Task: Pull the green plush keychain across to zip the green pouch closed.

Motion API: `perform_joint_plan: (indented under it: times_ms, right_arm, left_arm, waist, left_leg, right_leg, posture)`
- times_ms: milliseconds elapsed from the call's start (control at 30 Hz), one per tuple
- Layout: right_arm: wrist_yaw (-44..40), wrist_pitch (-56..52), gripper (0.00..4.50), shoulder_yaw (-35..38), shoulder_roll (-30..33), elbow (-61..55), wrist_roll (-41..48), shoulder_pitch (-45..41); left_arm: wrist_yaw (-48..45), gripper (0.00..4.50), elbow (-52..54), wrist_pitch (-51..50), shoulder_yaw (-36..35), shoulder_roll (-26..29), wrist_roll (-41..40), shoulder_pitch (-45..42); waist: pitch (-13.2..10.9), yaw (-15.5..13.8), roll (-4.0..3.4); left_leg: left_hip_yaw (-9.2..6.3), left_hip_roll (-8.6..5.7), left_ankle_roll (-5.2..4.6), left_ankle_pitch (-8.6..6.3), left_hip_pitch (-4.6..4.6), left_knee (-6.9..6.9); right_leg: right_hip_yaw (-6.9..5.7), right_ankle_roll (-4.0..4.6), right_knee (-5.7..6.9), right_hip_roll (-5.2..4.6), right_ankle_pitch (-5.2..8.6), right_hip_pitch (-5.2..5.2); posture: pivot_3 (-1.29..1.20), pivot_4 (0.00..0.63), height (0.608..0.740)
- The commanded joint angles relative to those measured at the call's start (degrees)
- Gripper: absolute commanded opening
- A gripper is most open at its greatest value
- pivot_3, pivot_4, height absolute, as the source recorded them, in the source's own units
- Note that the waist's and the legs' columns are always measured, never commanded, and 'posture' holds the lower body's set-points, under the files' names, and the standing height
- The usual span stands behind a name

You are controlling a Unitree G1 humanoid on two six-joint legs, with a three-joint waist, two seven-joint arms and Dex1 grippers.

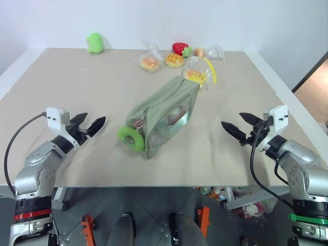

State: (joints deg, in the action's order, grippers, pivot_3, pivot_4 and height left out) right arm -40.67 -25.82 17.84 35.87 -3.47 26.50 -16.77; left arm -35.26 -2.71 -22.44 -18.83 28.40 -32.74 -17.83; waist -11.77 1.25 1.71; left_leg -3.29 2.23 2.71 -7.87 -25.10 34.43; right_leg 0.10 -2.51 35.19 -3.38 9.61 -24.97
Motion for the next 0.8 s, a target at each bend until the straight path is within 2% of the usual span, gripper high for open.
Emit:
perform_joint_plan:
  times_ms: [33, 333, 433, 567, 667, 800]
  right_arm:
    - [-0.5, 1.1, 4.39, 0.6, 2.3, -0.7, -0.4, -1.7]
    - [-7.7, 2.1, 4.39, -1.2, 10.5, 2.4, -1.2, -9.8]
    - [-14.3, 3.5, 4.39, -5.4, 14.8, 3.2, -2.3, -15.9]
    - [-23.4, 9.6, 4.39, -15.4, 17.6, 7.1, -8.7, -29.1]
    - [-28.5, 15.3, 4.39, -21.2, 17.2, 11.3, -13.4, -36.7]
    - [-35.5, 21.8, 4.39, -27.9, 13.6, 16.0, -17.3, -45.8]
  left_arm:
    - [-2.8, 4.5, 1.5, -0.2, -1.3, 1.5, -2.0, -0.1]
    - [-11.9, 4.5, 2.1, -5.6, -0.9, 7.5, -7.2, -6.1]
    - [-17.5, 4.5, 3.8, -10.3, 1.4, 12.7, -9.0, -9.0]
    - [-23.5, 4.5, 4.4, -13.7, 4.6, 17.8, -9.7, -15.8]
    - [-25.4, 4.5, 3.9, -15.1, 5.3, 18.5, -10.7, -20.4]
    - [-27.0, 4.5, 5.3, -17.8, 5.6, 17.9, -13.6, -24.4]
  waist:
    - [0.0, 0.0, 0.0]
    - [0.0, 0.0, 0.0]
    - [0.0, 0.1, 0.0]
    - [0.0, 0.3, -0.03]
    - [0.0, 0.5, -0.01]
    - [0.0, 0.7, -0.01]
  left_leg:
    - [0.0, 0.0, 0.0, 0.0, 0.0, 0.0]
    - [0.09, 0.05, 0.0, 0.0, -0.01, 0.05]
    - [0.18, 0.05, 0.0, 0.0, -0.04, 0.01]
    - [0.24, 0.12, 0.01, 0.0, -0.1, 0.03]
    - [0.23, 0.22, 0.01, -0.01, -0.07, -0.01]
    - [0.32, 0.23, 0.27, -0.16, -0.07, 0.04]
  right_leg:
    - [0.0, 0.0, 0.0, 0.0, 0.0, 0.0]
    - [0.08, -0.02, 0.01, 0.05, -0.02, -0.04]
    - [0.16, -0.03, 0.01, 0.04, -0.02, -0.13]
    - [0.17, -0.02, 0.08, 0.09, -0.03, -0.26]
    - [0.15, -0.01, 0.06, 0.16, -0.02, -0.25]
    - [0.19, -0.02, 0.06, 0.15, -0.03, -0.24]
  posture:
    - [0.0, 0.15, 0.74]
    - [0.0, 0.15, 0.74]
    - [0.0, 0.15, 0.74]
    - [0.0, 0.15, 0.74]
    - [0.0, 0.15, 0.74]
    - [0.0, 0.15, 0.74]
